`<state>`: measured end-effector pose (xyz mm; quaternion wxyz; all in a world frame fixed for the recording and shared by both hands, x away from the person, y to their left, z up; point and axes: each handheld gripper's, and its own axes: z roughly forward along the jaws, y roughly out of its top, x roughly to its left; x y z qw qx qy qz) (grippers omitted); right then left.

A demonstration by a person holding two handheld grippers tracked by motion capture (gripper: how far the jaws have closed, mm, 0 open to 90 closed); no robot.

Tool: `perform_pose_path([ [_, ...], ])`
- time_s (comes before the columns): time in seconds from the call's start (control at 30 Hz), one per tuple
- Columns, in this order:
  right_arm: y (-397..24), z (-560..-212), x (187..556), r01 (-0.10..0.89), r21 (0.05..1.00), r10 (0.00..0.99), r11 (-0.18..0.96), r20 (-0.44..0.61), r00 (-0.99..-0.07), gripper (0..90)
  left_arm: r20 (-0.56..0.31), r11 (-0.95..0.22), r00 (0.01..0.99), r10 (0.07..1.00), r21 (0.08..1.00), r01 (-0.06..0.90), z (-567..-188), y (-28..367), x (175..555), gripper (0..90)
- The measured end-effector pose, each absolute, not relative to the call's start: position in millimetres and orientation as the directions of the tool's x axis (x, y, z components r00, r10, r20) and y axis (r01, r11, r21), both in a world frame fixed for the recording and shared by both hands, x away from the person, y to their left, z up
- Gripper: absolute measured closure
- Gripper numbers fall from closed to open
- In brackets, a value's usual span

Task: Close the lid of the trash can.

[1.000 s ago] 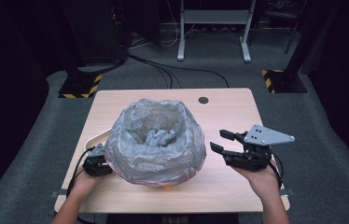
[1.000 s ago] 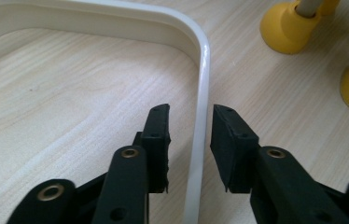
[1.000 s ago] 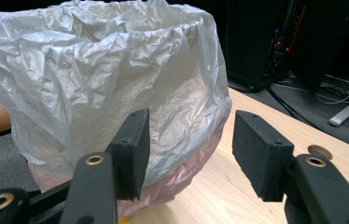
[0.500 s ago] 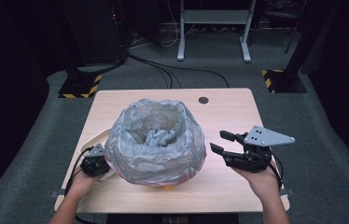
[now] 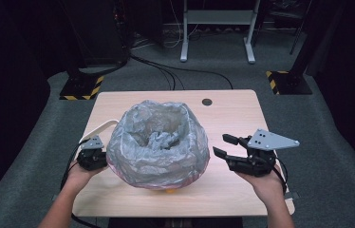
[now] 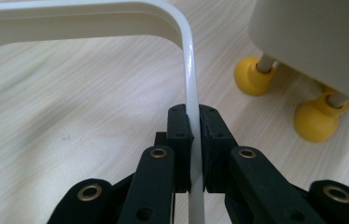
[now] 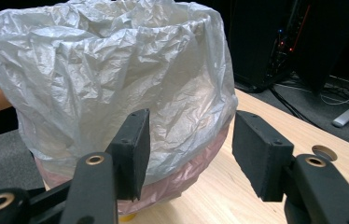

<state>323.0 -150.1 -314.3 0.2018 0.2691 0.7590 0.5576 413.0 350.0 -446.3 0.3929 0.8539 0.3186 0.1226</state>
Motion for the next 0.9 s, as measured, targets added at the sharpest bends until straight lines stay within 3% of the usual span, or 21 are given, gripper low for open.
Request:
perform_pose_path([
  [0.9,-146,-316,323,0.193,0.953,0.619,0.233,0.007,-0.785,46.1,-0.046,-0.465,0.786,0.617,0.785,0.410,-347,343,453,83.9],
])
